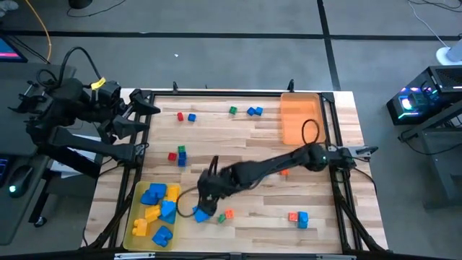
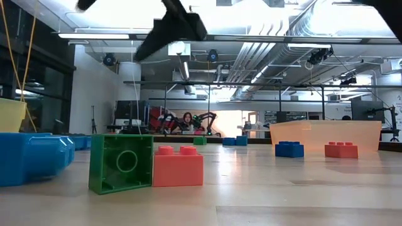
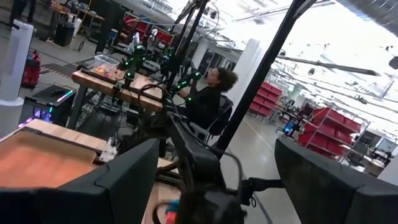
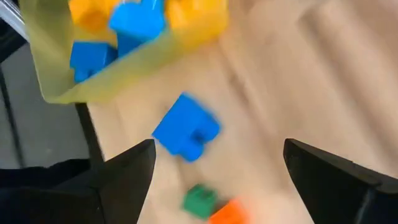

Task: Sort blocks by size
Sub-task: Put the large blue game piece into the yellow bin

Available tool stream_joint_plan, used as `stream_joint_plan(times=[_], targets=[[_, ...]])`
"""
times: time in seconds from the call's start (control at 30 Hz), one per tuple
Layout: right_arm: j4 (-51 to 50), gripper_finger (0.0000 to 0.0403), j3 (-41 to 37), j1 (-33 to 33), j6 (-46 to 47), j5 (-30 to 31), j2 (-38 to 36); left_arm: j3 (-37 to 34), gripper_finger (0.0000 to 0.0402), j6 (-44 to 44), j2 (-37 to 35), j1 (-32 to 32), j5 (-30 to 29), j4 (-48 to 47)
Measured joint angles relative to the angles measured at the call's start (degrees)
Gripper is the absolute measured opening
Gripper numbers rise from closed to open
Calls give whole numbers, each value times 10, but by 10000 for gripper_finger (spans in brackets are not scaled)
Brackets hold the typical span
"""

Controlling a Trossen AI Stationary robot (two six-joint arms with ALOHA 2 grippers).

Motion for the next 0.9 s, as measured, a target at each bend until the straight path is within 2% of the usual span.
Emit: stream_joint_plan(times=[0.1, 0.37, 0.9], targets=[[30, 350, 0, 6, 83, -7, 29, 0, 307, 0, 4, 0, 0, -5], [101, 336, -1, 10, 192, -17, 91, 0, 307, -8, 22, 0, 0, -9], [115, 330, 0, 32, 226, -17, 99, 0, 307, -14, 55, 0, 0, -22]])
